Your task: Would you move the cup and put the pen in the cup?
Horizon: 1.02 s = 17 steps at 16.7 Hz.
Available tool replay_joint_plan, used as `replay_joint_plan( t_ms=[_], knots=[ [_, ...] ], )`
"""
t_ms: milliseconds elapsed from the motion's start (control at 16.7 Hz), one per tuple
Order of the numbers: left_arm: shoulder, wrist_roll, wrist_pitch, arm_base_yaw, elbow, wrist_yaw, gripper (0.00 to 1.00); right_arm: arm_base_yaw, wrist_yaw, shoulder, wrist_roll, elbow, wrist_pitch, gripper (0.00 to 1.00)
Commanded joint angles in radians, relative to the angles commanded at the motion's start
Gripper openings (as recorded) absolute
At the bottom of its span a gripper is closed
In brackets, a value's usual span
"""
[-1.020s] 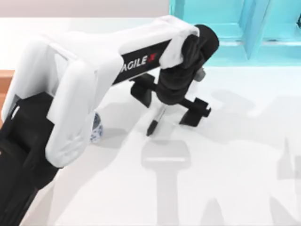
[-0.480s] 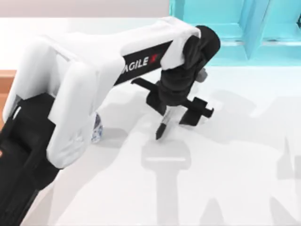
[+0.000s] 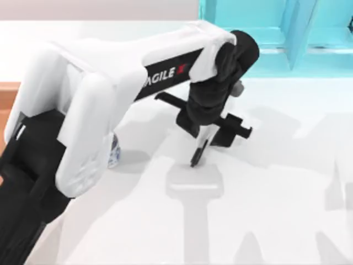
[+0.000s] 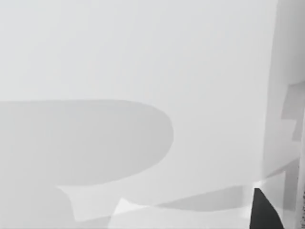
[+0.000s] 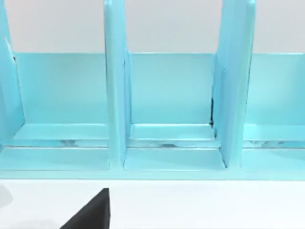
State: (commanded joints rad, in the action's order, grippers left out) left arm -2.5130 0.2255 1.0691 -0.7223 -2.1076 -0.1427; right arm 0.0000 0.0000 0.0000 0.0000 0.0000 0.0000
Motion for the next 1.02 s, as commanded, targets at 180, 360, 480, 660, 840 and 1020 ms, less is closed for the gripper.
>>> replay_joint_plan(
  t_ms=[180, 360, 480, 660, 840, 1020],
  knots=[
    [0.040, 0.014, 0.015, -0.019, 0.031, -0.004, 0.00, 0.000, 0.000, 0.000, 0.000, 0.000, 0.000, 1.00],
    [0.161, 0.063, 0.060, -0.061, 0.111, -0.008, 0.00, 0.000, 0.000, 0.000, 0.000, 0.000, 0.000, 1.00],
    [0.259, 0.102, 0.095, -0.096, 0.172, -0.011, 0.00, 0.000, 0.000, 0.000, 0.000, 0.000, 0.000, 1.00],
    [0.366, 0.146, 0.139, -0.141, 0.245, -0.016, 0.00, 0.000, 0.000, 0.000, 0.000, 0.000, 0.000, 1.00],
    [0.385, 0.156, 0.149, -0.151, 0.261, -0.017, 0.00, 0.000, 0.000, 0.000, 0.000, 0.000, 0.000, 1.00],
    [0.382, 0.154, 0.146, -0.145, 0.257, -0.016, 0.00, 0.000, 0.000, 0.000, 0.000, 0.000, 0.000, 1.00]
  ],
)
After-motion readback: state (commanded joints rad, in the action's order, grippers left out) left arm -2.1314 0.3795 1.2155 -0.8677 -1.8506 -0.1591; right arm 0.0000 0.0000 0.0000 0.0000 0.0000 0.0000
